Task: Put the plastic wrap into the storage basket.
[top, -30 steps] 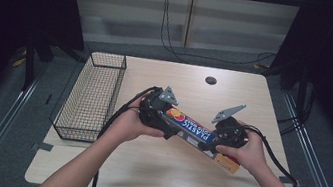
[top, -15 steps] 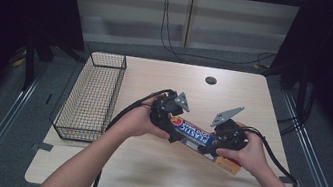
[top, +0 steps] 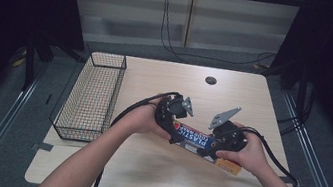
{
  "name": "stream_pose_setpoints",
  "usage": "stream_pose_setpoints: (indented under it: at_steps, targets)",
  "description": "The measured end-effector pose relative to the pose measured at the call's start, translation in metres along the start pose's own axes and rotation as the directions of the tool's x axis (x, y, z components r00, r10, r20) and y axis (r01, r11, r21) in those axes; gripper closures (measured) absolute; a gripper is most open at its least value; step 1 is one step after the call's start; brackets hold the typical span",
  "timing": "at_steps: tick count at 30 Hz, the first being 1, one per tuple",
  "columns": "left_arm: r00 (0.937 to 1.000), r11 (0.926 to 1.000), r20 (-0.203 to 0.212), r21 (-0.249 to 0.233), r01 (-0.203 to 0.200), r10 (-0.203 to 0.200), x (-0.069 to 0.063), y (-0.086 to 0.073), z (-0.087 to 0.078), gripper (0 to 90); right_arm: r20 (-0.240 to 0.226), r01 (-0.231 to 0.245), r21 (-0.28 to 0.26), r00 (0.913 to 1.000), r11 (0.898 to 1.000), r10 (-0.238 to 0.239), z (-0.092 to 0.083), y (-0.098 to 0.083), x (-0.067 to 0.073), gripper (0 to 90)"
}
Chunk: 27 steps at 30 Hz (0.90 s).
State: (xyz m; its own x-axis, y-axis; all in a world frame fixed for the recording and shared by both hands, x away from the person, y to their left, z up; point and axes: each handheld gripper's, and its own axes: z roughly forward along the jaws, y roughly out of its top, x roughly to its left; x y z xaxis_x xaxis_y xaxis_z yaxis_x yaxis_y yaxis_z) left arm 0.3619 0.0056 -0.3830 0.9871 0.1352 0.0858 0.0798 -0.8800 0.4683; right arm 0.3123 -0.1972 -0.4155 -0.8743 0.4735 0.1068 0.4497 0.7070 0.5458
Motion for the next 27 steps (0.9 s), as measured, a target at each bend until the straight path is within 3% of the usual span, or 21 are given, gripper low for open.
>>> stream_pose_setpoints:
  at_steps: [3,6,10,14,16,20,27]
  targets:
    - [0.9994,0.9998,0.026,-0.001,-0.021,0.021,0.000,0.002,0.002,8.8,-0.009,0.017,-0.016,0.9998,1.000,-0.017,0.000,0.000,-0.001,42.2]
    - [0.9982,0.9986,0.043,0.033,-0.043,0.041,-0.001,0.004,0.005,13.1,-0.011,0.019,-0.012,0.9998,1.000,-0.019,0.000,0.000,0.000,42.2]
    - [0.9975,0.9983,0.059,0.041,-0.042,0.040,0.001,0.005,0.009,15.2,-0.007,0.020,-0.003,0.9998,1.000,-0.020,-0.003,-0.001,-0.001,42.1]
    - [0.9934,0.9956,0.091,0.054,-0.076,0.071,-0.001,0.007,0.012,18.9,-0.010,0.035,-0.011,0.9993,0.999,-0.035,-0.004,-0.001,-0.002,42.1]
    - [0.9924,0.9936,0.089,0.068,-0.090,0.084,-0.002,0.007,0.014,19.3,-0.022,0.043,-0.008,0.9988,0.999,-0.044,-0.004,-0.001,-0.002,42.1]
    - [0.9930,0.9935,0.096,0.083,-0.077,0.069,-0.003,0.008,0.016,22.4,-0.021,0.047,0.005,0.9987,0.999,-0.047,-0.002,-0.001,-0.001,42.0]
    - [0.9873,0.9846,0.110,0.120,-0.127,0.114,-0.004,0.011,0.017,25.6,-0.027,0.070,0.005,0.9972,0.998,-0.070,-0.002,-0.001,-0.001,42.0]
